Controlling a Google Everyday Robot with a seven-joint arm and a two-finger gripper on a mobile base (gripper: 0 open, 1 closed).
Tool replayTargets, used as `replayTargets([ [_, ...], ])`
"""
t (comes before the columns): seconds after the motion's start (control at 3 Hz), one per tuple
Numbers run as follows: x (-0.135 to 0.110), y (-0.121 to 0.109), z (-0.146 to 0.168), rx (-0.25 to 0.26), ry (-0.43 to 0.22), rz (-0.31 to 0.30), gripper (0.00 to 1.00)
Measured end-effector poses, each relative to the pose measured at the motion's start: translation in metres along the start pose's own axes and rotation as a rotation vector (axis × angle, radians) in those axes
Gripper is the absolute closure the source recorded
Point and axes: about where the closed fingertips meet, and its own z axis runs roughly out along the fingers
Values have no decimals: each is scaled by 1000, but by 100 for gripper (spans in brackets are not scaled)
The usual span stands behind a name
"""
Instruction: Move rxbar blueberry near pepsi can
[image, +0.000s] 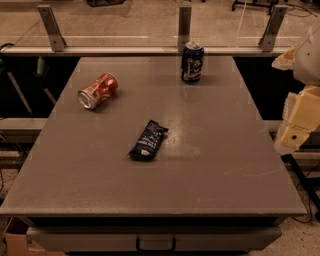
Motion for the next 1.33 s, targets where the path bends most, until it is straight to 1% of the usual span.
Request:
replayTargets([
  [0.33,0,0,0,0,0,0,0],
  [0.67,-19,13,16,-47,-71,-57,0],
  [1.0,-54,43,42,-119,-192,-126,0],
  [1.33,-93,67,70,-189,-326,-172,0],
])
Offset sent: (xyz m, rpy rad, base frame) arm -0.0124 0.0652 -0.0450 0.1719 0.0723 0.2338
